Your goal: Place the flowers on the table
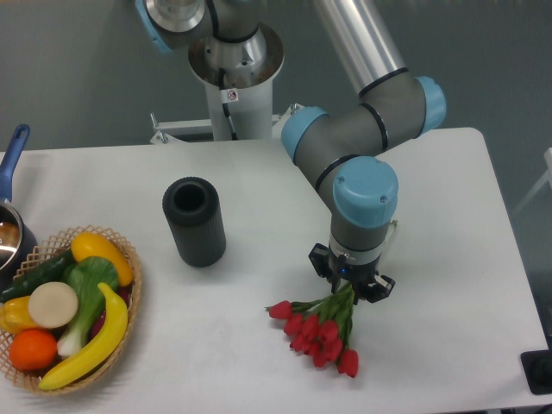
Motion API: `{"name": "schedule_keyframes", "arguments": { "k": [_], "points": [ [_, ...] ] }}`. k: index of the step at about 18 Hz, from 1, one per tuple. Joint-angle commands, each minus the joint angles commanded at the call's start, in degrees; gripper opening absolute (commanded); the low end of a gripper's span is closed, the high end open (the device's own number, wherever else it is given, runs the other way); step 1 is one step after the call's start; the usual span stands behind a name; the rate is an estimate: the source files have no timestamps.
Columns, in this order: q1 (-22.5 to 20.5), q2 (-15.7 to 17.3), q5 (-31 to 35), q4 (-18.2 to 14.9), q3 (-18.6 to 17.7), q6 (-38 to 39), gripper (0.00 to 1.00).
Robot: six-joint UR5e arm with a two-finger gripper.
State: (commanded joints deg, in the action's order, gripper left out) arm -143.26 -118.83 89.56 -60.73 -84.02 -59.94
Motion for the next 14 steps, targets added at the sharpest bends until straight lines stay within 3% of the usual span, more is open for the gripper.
{"name": "schedule_keyframes", "arguments": {
  "k": [1, 2, 4, 6, 8, 14],
  "points": [
    [0.0, 0.1, 0.1, 0.2, 0.0, 0.1, 0.9],
    [0.0, 0.3, 0.1, 0.6, -0.6, 0.4, 1.0],
    [-0.1, 1.1, 0.1, 3.7, -2.6, 0.4, 1.0],
    [-1.1, 4.0, 0.2, 6.5, -6.5, -0.2, 1.0],
    [-1.6, 6.0, 0.1, 7.1, -7.7, -1.1, 1.0],
    [-1.5, 6.2, 0.2, 7.6, -8.3, -6.0, 1.0]
  ]
}}
